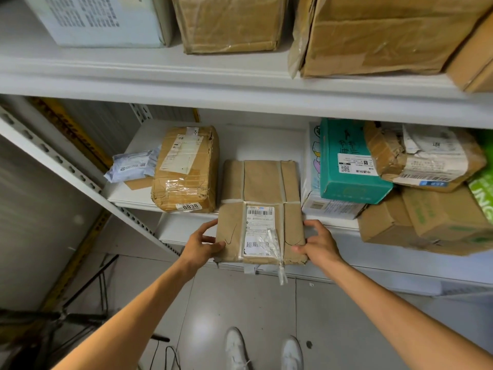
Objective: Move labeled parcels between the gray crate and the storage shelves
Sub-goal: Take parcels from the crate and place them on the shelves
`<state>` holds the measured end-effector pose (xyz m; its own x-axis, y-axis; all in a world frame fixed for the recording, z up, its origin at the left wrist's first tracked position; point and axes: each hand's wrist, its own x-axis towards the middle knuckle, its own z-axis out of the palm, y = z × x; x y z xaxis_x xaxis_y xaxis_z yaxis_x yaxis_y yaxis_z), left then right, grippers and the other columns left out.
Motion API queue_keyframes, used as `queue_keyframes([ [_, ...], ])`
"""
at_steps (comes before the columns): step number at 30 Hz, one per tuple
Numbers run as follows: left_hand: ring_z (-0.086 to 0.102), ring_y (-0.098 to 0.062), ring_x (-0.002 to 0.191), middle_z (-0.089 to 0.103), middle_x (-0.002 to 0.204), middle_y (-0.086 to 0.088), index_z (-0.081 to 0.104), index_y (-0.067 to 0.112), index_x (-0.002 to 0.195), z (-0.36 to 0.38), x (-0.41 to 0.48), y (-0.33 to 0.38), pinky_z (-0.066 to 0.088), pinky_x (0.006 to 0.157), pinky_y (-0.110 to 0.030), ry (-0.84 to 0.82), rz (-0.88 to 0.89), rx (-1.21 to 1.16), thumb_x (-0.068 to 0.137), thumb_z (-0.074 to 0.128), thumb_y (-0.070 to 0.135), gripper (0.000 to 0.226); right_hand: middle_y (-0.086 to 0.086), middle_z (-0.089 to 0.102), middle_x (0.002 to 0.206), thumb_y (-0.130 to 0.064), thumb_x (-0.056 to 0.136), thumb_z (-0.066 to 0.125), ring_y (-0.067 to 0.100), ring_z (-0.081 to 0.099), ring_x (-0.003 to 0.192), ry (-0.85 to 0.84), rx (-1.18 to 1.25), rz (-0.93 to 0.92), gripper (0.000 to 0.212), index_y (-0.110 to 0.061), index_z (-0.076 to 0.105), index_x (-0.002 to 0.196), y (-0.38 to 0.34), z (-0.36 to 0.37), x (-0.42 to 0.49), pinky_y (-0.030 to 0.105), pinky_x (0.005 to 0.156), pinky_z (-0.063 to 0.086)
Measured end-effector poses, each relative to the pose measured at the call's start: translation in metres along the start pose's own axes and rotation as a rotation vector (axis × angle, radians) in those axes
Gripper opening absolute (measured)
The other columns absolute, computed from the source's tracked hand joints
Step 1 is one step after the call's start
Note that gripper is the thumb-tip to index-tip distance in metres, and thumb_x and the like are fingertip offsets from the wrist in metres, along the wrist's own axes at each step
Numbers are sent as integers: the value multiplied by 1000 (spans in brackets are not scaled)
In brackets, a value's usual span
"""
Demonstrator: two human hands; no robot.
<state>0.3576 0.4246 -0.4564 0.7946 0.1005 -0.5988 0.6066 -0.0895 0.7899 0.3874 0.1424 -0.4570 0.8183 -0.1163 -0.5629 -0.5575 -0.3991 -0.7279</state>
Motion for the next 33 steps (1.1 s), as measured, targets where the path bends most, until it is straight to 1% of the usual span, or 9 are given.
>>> queue_keyframes([
  [4, 61, -27, 102, 59, 118, -12, 54, 16, 124, 6, 4, 2, 54, 81, -36, 19, 31, -16, 85, 70, 8, 43, 8, 70, 93, -7, 76, 78, 25, 67, 89, -24, 8, -37, 57, -29, 50, 121, -3, -2, 2, 44, 83, 56],
  [8, 62, -25, 94, 62, 115, -13, 56, 11, 112, 11, 12, 6, 56, 78, -43, 156, 32, -14, 87, 69, 11, 29, 10, 65, 102, -5, 75, 78, 26, 64, 89, 44, 26, -29, 46, -18, 49, 108, -8, 6, 2, 30, 66, 51],
  [13, 59, -27, 98, 52, 111, -15, 38, 42, 134, 1, -1, 0, 55, 61, -29, -78, 9, 89, 88, 60, -8, 70, 16, 67, 91, 0, 67, 82, 30, 65, 83, -15, -25, 31, 46, -13, 50, 97, 3, -4, 1, 41, 70, 58],
  [16, 57, -29, 104, 53, 116, -15, 38, 39, 136, 4, -3, -4, 54, 64, -32, -73, 8, 12, 89, 59, -7, 69, 12, 63, 99, -6, 72, 82, 27, 62, 89, 6, -6, 4, 43, -11, 51, 102, 2, -3, 2, 44, 81, 55],
  [21, 56, -32, 110, 54, 117, -11, 42, 21, 135, 10, 2, 0, 55, 76, -39, 17, 27, -40, 89, 64, 1, 55, 3, 61, 116, -12, 68, 86, 25, 62, 101, -57, -112, -118, 77, -25, 41, 129, 0, 8, -1, 38, 87, 52],
  [23, 57, -32, 110, 54, 111, -8, 41, 22, 136, 9, 3, -3, 56, 82, -43, 56, 34, 14, 88, 66, 1, 58, 3, 62, 118, -11, 64, 88, 25, 63, 103, -69, -99, -130, 93, -29, 36, 140, 3, 8, -2, 42, 91, 52],
  [25, 56, -29, 106, 52, 109, -7, 39, 26, 139, 8, 1, -5, 57, 78, -41, 57, 22, 46, 87, 64, -4, 64, 7, 65, 115, -9, 63, 89, 25, 65, 99, -92, -65, -115, 99, -30, 35, 143, 6, 5, -3, 43, 90, 54],
  [28, 55, -25, 99, 50, 107, -8, 38, 30, 138, 7, -7, -10, 54, 65, -31, -9, 4, 47, 87, 57, -13, 70, 8, 67, 98, -6, 65, 87, 23, 67, 89, -104, -61, -112, 86, -25, 42, 137, 10, 0, -15, 42, 86, 55],
  [33, 57, -26, 100, 52, 109, -10, 39, 25, 124, 11, -25, -33, 56, 66, -36, -47, -37, 17, 89, 62, -4, 51, 8, 60, 97, -3, 68, 83, 24, 61, 89, 8, 20, -29, 55, -14, 53, 113, 33, 10, -37, 49, 85, 55],
])
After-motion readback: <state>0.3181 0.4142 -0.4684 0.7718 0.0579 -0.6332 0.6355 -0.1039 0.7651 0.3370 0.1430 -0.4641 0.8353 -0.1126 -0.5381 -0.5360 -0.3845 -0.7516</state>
